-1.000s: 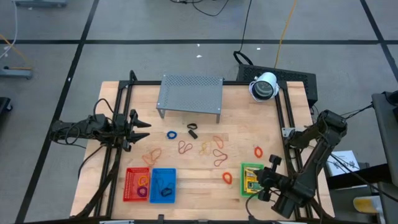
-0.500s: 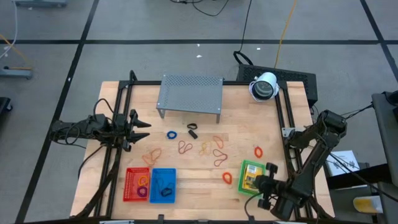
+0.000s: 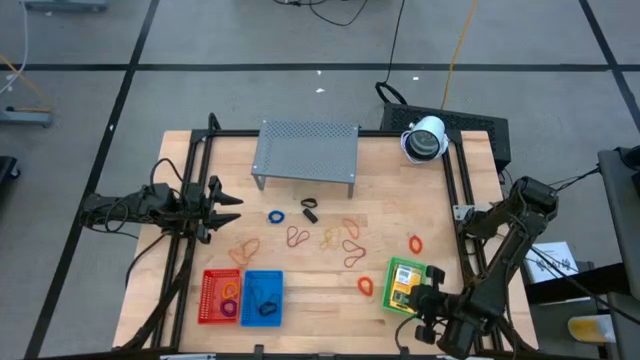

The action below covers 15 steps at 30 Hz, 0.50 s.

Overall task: Pick & Place Office Desk Supplies
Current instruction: Put the red spring keychain into the red bin

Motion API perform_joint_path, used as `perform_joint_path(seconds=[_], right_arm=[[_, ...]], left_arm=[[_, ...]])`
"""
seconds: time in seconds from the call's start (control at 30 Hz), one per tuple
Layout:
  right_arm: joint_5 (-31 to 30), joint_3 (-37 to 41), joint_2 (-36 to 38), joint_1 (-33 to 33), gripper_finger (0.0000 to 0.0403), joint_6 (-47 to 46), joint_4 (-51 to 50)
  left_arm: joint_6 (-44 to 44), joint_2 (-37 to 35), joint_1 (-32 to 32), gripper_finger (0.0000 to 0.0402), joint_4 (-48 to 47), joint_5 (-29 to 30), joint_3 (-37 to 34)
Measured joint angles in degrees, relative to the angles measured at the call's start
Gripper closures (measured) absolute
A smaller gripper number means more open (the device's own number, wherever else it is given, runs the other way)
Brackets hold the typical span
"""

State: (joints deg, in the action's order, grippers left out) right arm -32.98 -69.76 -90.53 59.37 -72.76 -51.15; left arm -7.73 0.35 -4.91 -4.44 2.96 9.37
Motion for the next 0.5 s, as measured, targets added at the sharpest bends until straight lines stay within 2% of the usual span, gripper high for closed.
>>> perform_joint_path(seconds=[0.17, 0.3, 0.37, 0.5], right_arm=[[-5.09, -1.45, 2.91, -0.01, 0.0333, 1.41, 1.03], [-7.30, -1.78, 4.77, -1.30, 0.0334, 4.97, 7.45], [-5.01, -1.81, 5.14, -2.78, 0.0334, 8.27, 11.24], [4.45, -1.81, 5.19, -7.16, 0.0335, 12.96, 15.44]], left_arm=[[0.00, -0.01, 0.00, 0.0204, 0.01, 0.00, -0.02], [0.00, -0.01, 0.00, 0.0204, 0.00, 0.00, -0.01], [0.00, 0.00, 0.01, 0.0204, -0.01, 0.00, 0.00], [0.00, -0.01, 0.02, 0.0204, 0.02, 0.00, 0.00]])
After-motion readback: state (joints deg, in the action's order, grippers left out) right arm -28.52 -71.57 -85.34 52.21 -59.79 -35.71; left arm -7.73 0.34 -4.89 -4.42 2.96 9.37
